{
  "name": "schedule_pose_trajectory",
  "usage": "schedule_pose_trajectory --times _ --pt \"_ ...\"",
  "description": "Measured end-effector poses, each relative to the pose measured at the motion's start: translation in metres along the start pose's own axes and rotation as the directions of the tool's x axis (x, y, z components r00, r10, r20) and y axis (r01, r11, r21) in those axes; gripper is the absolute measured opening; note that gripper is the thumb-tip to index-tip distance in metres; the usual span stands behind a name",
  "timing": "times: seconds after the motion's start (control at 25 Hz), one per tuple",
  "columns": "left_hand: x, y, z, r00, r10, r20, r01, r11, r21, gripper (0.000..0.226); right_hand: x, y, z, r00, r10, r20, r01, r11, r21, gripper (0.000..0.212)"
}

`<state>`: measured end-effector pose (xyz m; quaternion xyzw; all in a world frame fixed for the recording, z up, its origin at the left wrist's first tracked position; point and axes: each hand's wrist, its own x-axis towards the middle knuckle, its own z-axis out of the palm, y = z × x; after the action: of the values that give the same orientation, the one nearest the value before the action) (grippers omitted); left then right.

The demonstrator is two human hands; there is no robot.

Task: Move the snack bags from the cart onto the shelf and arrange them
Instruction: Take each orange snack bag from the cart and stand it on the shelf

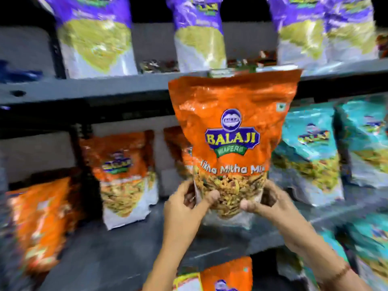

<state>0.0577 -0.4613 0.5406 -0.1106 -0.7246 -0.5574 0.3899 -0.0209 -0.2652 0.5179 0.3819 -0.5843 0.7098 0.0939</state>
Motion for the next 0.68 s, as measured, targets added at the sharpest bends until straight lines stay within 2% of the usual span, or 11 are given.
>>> schedule_pose_trajectory --times 0.24,0.48,0.68 --pt "0.004 -0.035 -0.073 0.973 -0.168 -0.158 0.187 0.975 0.117 0.057 0.042 0.046 0.071 0.956 0.160 0.247 -0.179 0.982 0.054 0.054" --pt "0.012 -0.071 -0.092 0.949 -0.231 -0.214 0.273 0.942 0.195 0.060 0.071 0.080 0.098 0.901 0.273 0.337 -0.318 0.944 0.084 0.059" --pt "0.014 -0.086 -0.097 0.943 -0.230 -0.242 0.311 0.870 0.382 0.060 0.080 0.093 0.102 0.864 0.305 0.401 -0.361 0.930 0.070 0.055"
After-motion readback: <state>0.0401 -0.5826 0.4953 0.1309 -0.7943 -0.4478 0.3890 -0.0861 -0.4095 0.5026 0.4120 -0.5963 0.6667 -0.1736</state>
